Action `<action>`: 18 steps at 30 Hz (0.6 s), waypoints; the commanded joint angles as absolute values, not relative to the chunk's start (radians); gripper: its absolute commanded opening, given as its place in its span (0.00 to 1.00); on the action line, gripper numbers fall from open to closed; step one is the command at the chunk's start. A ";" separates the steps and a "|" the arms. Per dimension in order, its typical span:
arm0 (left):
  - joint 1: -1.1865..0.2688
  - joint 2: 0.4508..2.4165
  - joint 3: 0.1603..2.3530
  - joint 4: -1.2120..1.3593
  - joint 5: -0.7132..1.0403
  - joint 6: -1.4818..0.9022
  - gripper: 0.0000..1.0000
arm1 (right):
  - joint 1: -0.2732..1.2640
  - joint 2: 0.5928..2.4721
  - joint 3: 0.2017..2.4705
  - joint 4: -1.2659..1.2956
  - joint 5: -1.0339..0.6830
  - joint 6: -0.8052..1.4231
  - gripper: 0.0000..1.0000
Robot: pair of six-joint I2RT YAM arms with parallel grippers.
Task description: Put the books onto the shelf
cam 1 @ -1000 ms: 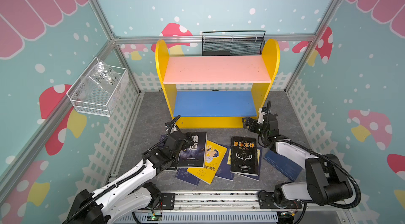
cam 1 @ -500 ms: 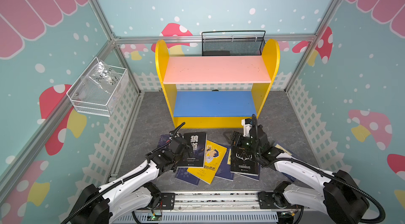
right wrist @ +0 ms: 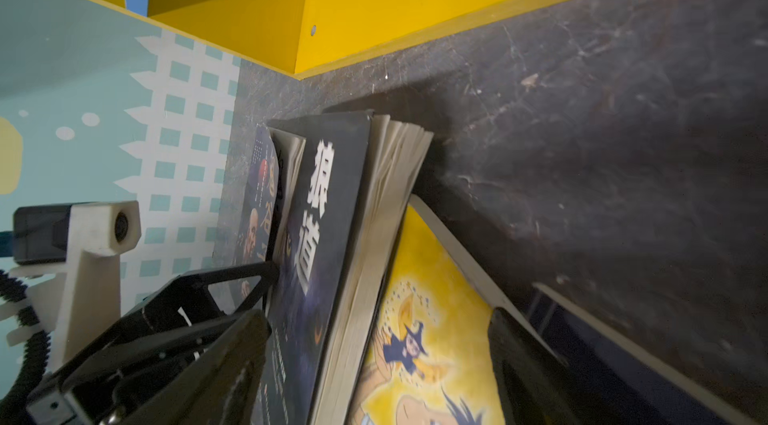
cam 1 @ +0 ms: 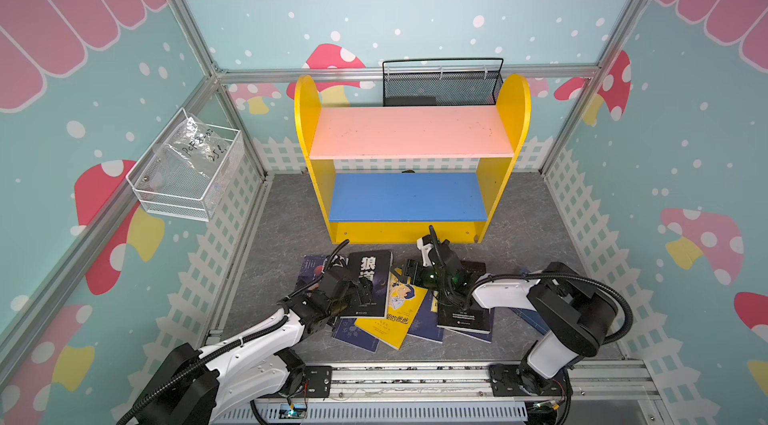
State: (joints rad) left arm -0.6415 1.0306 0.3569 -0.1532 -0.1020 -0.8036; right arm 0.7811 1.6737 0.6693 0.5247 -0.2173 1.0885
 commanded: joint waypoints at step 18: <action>-0.641 1.192 0.267 0.067 0.011 -0.849 0.99 | 0.777 1.885 0.818 0.471 -0.175 1.101 0.87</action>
